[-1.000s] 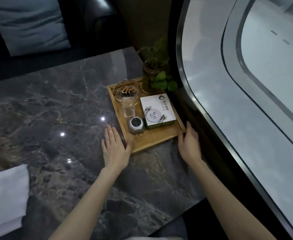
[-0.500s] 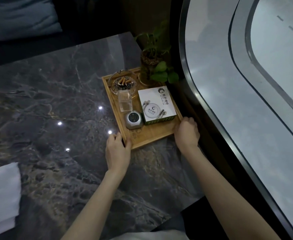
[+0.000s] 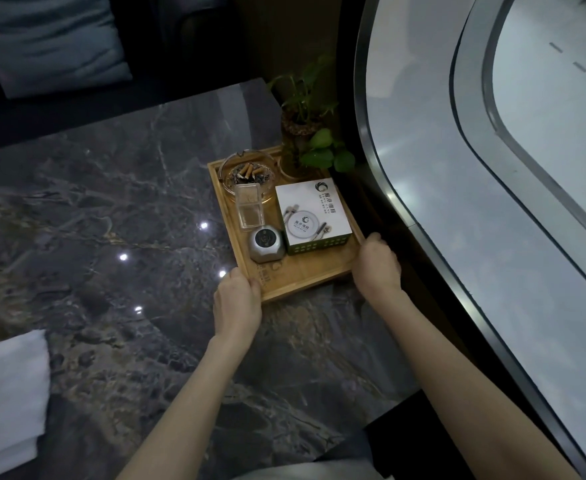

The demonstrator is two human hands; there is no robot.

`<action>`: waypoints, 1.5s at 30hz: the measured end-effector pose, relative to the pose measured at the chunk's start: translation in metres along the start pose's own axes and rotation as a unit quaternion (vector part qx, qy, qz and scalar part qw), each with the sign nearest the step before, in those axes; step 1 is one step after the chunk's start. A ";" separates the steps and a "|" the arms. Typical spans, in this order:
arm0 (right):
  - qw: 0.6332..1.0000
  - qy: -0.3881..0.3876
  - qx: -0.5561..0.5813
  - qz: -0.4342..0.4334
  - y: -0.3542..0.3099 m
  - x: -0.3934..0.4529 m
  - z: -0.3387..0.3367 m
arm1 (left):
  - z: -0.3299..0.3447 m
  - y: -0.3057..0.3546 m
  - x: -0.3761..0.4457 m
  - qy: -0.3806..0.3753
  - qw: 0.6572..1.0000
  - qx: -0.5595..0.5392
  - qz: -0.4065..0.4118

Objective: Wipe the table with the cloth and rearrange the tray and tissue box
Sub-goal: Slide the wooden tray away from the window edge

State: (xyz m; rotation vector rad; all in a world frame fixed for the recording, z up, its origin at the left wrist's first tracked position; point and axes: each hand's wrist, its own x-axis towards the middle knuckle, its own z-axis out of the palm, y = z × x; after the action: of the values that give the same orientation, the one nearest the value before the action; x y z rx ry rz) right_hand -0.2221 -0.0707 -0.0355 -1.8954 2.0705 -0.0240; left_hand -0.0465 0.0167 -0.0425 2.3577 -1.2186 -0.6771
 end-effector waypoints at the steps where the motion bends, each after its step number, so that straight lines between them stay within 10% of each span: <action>1: 1.000 -0.005 0.022 0.001 0.001 0.001 -0.001 | 0.000 0.001 0.000 -0.002 1.000 -0.019 -0.009; 13: 0.940 -0.097 0.319 0.076 0.000 0.033 0.001 | 0.006 0.007 0.019 -0.002 0.964 -0.217 -0.153; 45: 0.971 0.075 0.216 -0.070 -0.113 -0.028 0.012 | -0.086 -0.075 0.010 0.141 0.972 -0.154 -0.105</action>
State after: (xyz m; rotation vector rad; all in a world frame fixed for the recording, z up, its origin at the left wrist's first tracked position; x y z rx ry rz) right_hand -0.1085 -0.0542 -0.0142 -1.8004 1.8244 -0.6175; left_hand 0.0561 0.0599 -0.0168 2.2403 -0.6938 -0.5272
